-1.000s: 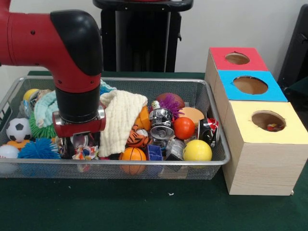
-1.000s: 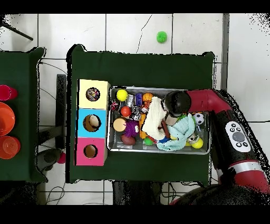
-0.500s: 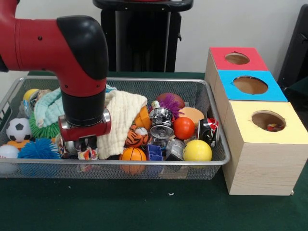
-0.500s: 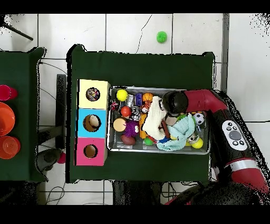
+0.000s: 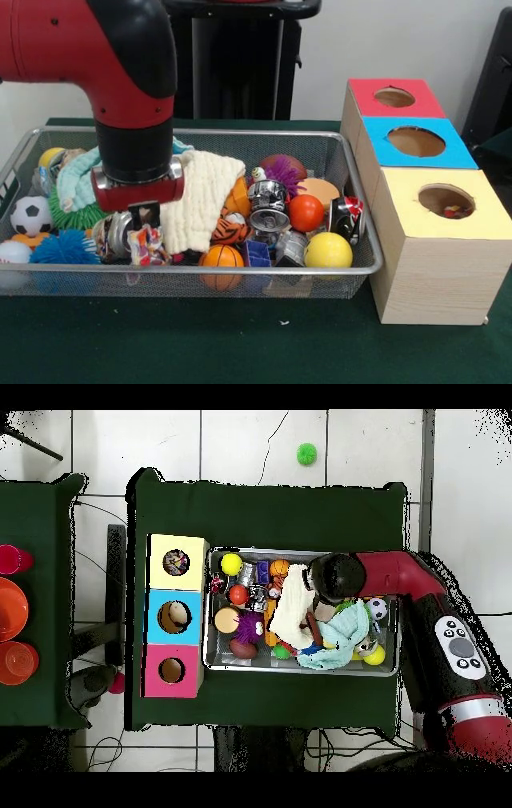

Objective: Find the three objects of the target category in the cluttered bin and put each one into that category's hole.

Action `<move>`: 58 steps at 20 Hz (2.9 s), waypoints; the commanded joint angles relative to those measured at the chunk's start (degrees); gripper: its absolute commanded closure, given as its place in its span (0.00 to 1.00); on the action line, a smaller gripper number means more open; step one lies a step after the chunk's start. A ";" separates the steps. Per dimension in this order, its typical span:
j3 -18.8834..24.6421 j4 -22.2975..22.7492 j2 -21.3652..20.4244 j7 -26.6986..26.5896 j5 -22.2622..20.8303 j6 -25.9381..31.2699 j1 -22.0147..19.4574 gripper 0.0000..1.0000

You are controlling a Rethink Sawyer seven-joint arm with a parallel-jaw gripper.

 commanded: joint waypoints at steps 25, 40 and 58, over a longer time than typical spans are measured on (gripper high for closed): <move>-6.26 12.40 -15.24 18.38 31.18 3.43 13.44 1.00; -18.39 7.19 -14.47 24.73 28.27 -3.71 29.78 1.00; -24.05 5.49 -13.33 20.57 25.45 -11.54 34.03 1.00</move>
